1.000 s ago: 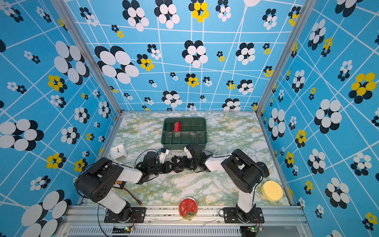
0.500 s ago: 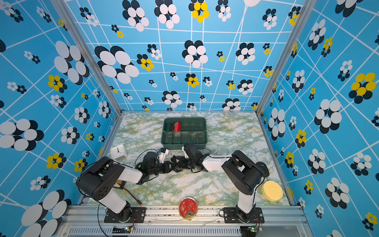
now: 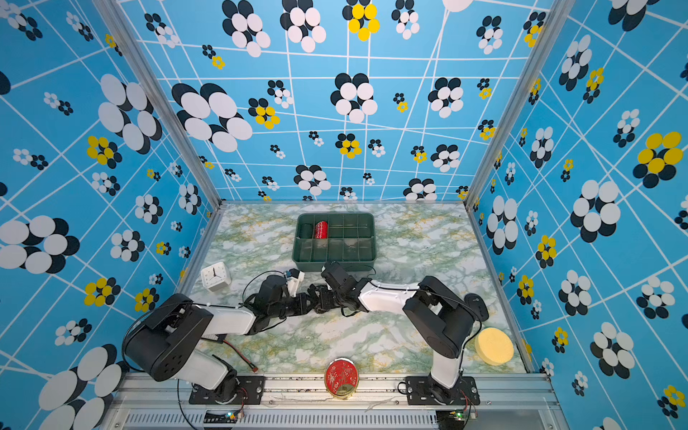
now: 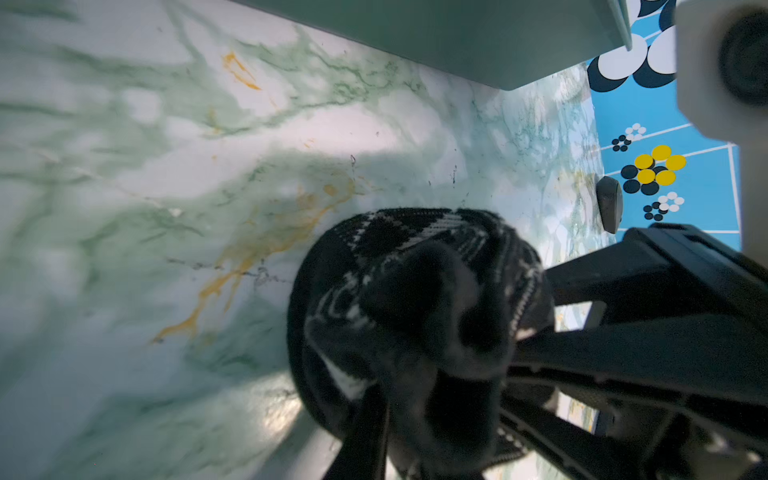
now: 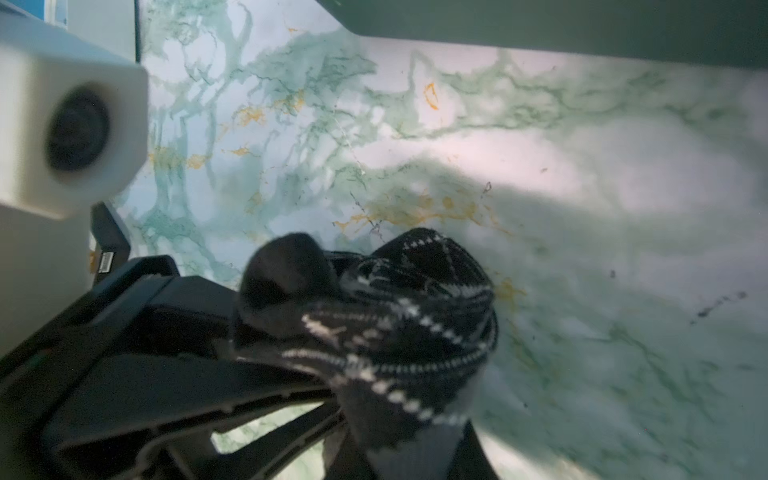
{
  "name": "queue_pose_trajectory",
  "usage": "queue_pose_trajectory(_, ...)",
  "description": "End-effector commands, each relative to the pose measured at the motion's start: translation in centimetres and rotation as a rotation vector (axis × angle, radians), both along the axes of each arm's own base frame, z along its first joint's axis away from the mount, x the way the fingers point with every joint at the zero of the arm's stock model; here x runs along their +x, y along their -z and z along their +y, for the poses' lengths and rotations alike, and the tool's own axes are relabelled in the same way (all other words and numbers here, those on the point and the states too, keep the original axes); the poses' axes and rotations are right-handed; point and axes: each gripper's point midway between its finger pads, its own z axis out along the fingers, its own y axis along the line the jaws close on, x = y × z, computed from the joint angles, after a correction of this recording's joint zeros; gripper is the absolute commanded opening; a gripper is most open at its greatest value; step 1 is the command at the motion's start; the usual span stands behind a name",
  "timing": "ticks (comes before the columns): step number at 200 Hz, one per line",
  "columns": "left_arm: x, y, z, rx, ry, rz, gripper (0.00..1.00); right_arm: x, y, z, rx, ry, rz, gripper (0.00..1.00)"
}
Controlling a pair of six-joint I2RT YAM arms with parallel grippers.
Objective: Roll the socks
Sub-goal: 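Open the left gripper and pull it back while the right gripper keeps the roll, then lift the sock roll with the right gripper and carry it over the green tray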
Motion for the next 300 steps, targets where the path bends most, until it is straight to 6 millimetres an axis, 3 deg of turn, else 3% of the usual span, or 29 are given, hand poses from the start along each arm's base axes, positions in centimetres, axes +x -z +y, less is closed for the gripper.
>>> queue_pose_trajectory(1,-5.6,6.7,4.6,0.255,-0.042,0.272,0.2,-1.5,0.3,-0.9,-0.084,-0.039,0.007,0.0)
queue_pose_trajectory(38,-5.1,4.9,4.9,0.256,-0.055,0.225,0.25,-1.6,0.1,-1.1,-0.103,-0.039,-0.005,0.0)
queue_pose_trajectory(93,-3.9,0.8,5.6,0.263,-0.086,0.124,0.26,-1.6,-1.0,-2.1,-0.187,-0.034,-0.075,0.0)
queue_pose_trajectory(157,-2.5,-4.7,8.0,0.24,-0.166,0.013,0.27,-1.6,-4.0,-3.0,-0.192,-0.027,-0.143,0.0)
queue_pose_trajectory(212,-2.3,-5.5,8.7,0.227,-0.179,0.002,0.27,-1.2,-9.0,-2.9,-0.125,-0.029,-0.218,0.0)
queue_pose_trajectory(235,-2.3,-5.5,8.6,0.224,-0.173,0.003,0.27,-0.1,-12.1,-3.1,-0.075,-0.018,-0.259,0.0)
queue_pose_trajectory(260,-2.1,-5.6,8.4,0.219,-0.167,0.0,0.26,2.8,-15.5,-4.2,0.001,0.022,-0.271,0.0)
queue_pose_trajectory(300,-2.0,-5.7,8.3,0.218,-0.162,-0.003,0.26,7.9,-18.2,-6.1,0.067,0.088,-0.269,0.0)
